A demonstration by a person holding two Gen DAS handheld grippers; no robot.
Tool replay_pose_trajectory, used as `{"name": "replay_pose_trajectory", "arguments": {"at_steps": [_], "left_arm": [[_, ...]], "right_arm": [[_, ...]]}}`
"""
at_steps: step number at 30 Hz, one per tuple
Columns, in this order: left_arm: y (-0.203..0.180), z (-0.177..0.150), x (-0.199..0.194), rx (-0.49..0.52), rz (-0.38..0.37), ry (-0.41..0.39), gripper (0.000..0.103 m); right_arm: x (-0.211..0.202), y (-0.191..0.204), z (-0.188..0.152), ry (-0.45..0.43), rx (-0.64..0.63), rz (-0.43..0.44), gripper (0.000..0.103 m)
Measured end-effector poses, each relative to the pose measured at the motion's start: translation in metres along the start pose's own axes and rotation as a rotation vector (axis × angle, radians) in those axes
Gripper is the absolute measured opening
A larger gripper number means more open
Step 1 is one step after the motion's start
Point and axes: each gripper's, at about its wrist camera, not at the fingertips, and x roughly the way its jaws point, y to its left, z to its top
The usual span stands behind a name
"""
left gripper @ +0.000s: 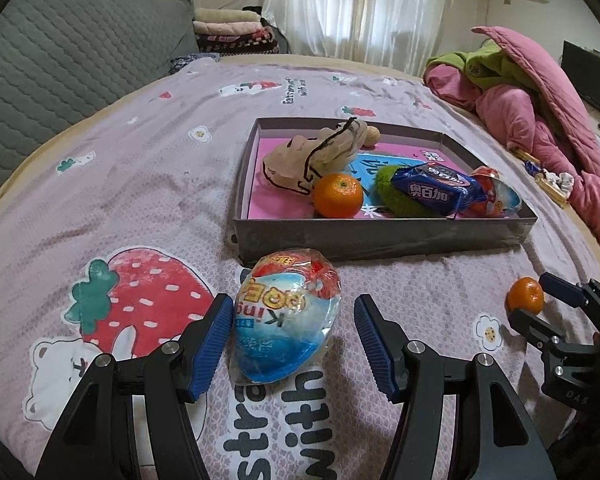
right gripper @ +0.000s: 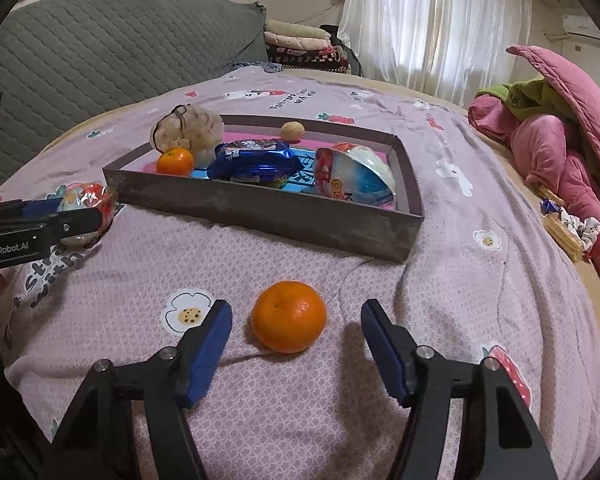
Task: Organize objects
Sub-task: 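Grasp the large plastic egg with the left gripper while the right gripper grasps the orange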
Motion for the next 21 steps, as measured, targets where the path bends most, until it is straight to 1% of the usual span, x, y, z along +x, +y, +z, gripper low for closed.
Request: {"name": "replay_pose_trajectory", "arguments": {"at_steps": [5,10,11,12,17,21], "left_arm": [[0.003,0.0,0.006,-0.012,0.002,0.007,0.064],[0.004,-0.001,0.011,-0.016,-0.016,0.006,0.064],[0.003,-0.001,0.011,-0.013,-0.018,0.006,0.062],[0.003,-0.001,0.012,-0.011,-0.02,0.006,0.054],[0.0,-0.001,0.013,0.005,-0.02,0.006,0.054],[0.0,-0.002,0.011,0.0,-0.034,0.004,0.054]], "right_arm": [[0.001,0.0,-0.001,0.003,-0.007,0.001,0.06],[0.002,0.0,0.0,0.005,-0.009,0.001,0.055],[0.003,0.001,-0.001,0.006,-0.01,0.001,0.054],[0.004,0.001,-0.001,0.008,-0.011,0.001,0.052],[0.007,0.001,-0.001,0.013,-0.016,0.008,0.04],[0.006,0.002,0.0,0.006,-0.023,0.006,0.039]]}}
